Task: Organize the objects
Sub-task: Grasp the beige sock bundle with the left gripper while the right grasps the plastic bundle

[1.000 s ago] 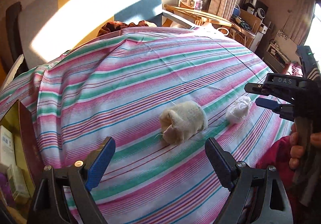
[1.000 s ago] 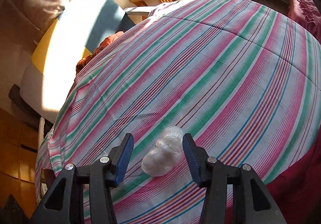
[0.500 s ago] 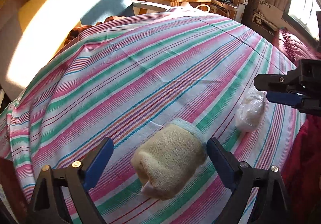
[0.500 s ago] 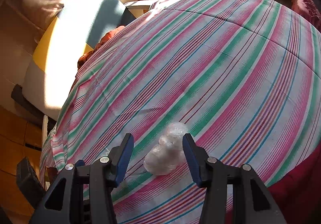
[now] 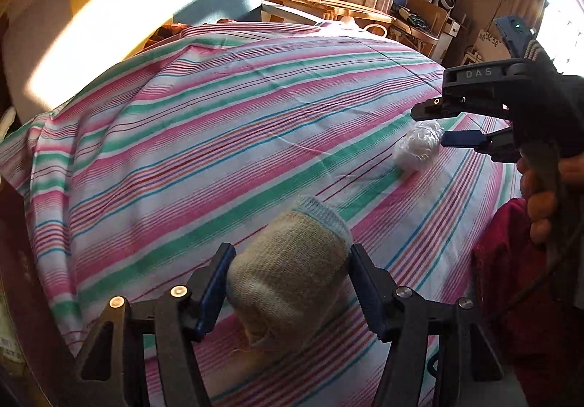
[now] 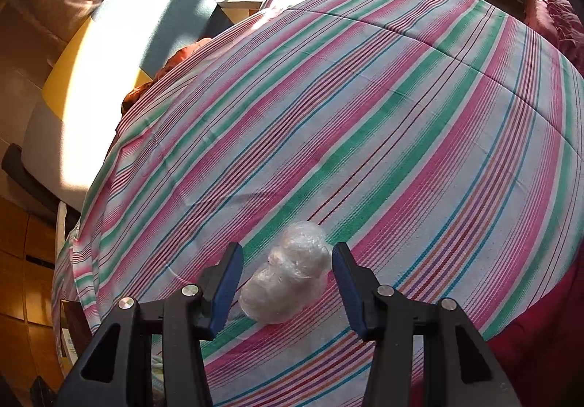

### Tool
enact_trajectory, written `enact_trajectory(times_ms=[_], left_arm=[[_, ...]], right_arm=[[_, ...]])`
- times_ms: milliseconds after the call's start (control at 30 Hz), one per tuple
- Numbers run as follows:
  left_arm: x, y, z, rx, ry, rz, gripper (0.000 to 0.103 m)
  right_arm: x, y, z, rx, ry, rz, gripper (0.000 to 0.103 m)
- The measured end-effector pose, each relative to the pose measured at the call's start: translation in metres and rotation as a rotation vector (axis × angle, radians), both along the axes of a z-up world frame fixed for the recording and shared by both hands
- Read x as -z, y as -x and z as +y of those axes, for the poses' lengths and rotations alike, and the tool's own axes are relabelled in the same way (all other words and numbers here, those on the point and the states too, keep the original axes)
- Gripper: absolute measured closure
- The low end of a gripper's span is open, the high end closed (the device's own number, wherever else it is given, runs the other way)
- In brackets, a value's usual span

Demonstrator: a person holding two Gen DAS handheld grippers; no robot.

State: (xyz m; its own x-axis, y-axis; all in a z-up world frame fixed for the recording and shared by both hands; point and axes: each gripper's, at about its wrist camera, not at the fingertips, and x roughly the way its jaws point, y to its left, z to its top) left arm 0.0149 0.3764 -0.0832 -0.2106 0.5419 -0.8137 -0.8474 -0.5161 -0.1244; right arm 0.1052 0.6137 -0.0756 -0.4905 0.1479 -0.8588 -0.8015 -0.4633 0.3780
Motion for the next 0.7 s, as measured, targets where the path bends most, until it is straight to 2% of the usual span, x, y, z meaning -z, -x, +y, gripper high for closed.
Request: enact_trajectory(times_ms=[333,367,433,500,567,700], left_arm=[[0.002,-0.008,-0.040,-0.062,-0.048,-0.063,0.039],[0.003,-0.007,-0.040,-0.070,-0.052,-0.063,0.039],[0.004,-0.009,-0.041,-0.071,-0.059,-0.051,0.039],[0.006,-0.011,-0.042,-0.066,-0.064,-0.031,0.039],[0.010,-0.013,-0.041,-0.058,-0.055,-0.047,0.040],[0.014,-0.018,-0.041,-0.066,-0.051,-0.041,0.041]], right_arm=[[0.014,0.014,-0.002,-0.038,0.010,-0.073,0.052],[0.015,0.015,-0.002,-0.041,0.005,-0.080,0.053],[0.017,0.018,-0.004,-0.061,-0.010,-0.099,0.068],[0.018,0.022,-0.006,-0.080,-0.029,-0.121,0.068],[0.015,0.025,-0.010,-0.103,-0.052,-0.125,0.070],[0.004,0.034,-0.025,-0.198,-0.097,-0.076,0.070]])
